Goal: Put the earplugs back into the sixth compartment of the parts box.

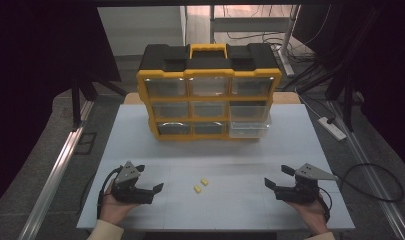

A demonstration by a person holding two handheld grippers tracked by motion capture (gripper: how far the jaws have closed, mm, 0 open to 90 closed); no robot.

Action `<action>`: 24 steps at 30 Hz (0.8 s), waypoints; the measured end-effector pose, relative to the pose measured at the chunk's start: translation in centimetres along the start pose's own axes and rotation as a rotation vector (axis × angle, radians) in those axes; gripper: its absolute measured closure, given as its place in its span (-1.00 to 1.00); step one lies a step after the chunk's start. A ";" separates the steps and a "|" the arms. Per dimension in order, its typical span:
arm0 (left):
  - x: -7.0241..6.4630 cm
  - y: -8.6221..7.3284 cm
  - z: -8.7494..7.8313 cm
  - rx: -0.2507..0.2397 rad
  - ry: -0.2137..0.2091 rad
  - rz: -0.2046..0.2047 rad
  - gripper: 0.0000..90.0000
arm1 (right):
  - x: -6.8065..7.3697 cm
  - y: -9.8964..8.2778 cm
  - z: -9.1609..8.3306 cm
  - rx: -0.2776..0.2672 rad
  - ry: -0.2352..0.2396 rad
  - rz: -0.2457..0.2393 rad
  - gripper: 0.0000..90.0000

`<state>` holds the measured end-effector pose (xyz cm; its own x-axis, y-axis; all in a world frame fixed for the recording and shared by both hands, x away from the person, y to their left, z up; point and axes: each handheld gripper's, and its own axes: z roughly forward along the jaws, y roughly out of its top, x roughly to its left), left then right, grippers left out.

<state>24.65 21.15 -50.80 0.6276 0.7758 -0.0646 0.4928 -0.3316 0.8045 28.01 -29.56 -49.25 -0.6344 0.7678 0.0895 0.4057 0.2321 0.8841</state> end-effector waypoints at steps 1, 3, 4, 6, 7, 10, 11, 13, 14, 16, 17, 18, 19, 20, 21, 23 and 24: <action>0.0 0.0 0.0 -0.002 0.001 0.001 -0.88 | 0.0 0.0 0.0 0.002 0.001 -0.001 -0.64; -0.1 -0.2 -0.2 -0.007 0.001 -0.003 -0.88 | 0.0 0.1 0.2 0.001 0.000 -0.004 -0.64; -0.1 -0.2 -0.2 -0.007 0.002 -0.005 -0.88 | 0.0 0.1 0.2 0.001 0.002 -0.003 -0.64; -0.2 -0.3 -0.4 -0.011 0.005 -0.004 -0.88 | 0.2 0.2 0.1 0.000 0.003 0.003 -0.64; -0.2 -0.3 -0.4 -0.010 0.003 -0.002 -0.88 | 0.2 0.2 0.1 0.000 0.003 0.003 -0.64; -0.2 -0.3 -0.3 -0.009 0.000 -0.005 -0.88 | 0.4 0.1 0.0 0.003 0.012 0.000 -0.63; -0.2 -0.3 -0.3 -0.006 -0.002 -0.004 -0.88 | 0.4 0.1 0.1 0.004 0.012 0.000 -0.63; -0.1 -0.3 -0.2 -0.004 0.000 0.000 -0.88 | 0.5 0.1 0.2 0.011 0.012 -0.006 -0.63; -0.1 -0.3 -0.2 -0.005 0.001 -0.001 -0.88 | 0.5 0.1 0.2 0.012 0.013 -0.008 -0.63; -0.1 -0.2 -0.2 -0.009 0.001 -0.002 -0.88 | 0.5 0.1 0.2 0.009 0.020 -0.002 -0.63; -0.2 -0.2 -0.2 -0.009 0.000 -0.002 -0.88 | 0.5 0.0 0.1 0.006 0.021 -0.002 -0.63; -0.2 -0.2 -0.2 -0.009 0.000 -0.002 -0.88 | 0.5 0.0 0.1 0.006 0.021 -0.002 -0.63; -0.2 -0.1 -0.2 -0.007 -0.002 -0.001 -0.88 | 0.5 0.1 0.1 0.009 0.023 -0.004 -0.63; -0.3 -0.1 -0.1 -0.005 -0.002 0.002 -0.88 | 0.6 0.0 0.2 0.015 0.023 -0.007 -0.63; -0.4 -0.1 0.0 -0.003 -0.003 0.004 -0.88 | 0.6 0.0 0.2 0.015 0.023 -0.007 -0.63; -0.5 0.0 0.1 -0.001 -0.005 0.010 -0.88 | 0.7 0.1 0.3 0.019 0.027 -0.014 -0.63; -0.5 0.0 0.1 -0.001 -0.005 0.010 -0.88 | 0.7 0.1 0.3 0.019 0.029 -0.016 -0.63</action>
<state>24.36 20.71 -50.79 0.6360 0.7694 -0.0594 0.4856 -0.3392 0.8057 27.77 -28.84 -49.22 -0.6599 0.7461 0.0889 0.4077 0.2562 0.8764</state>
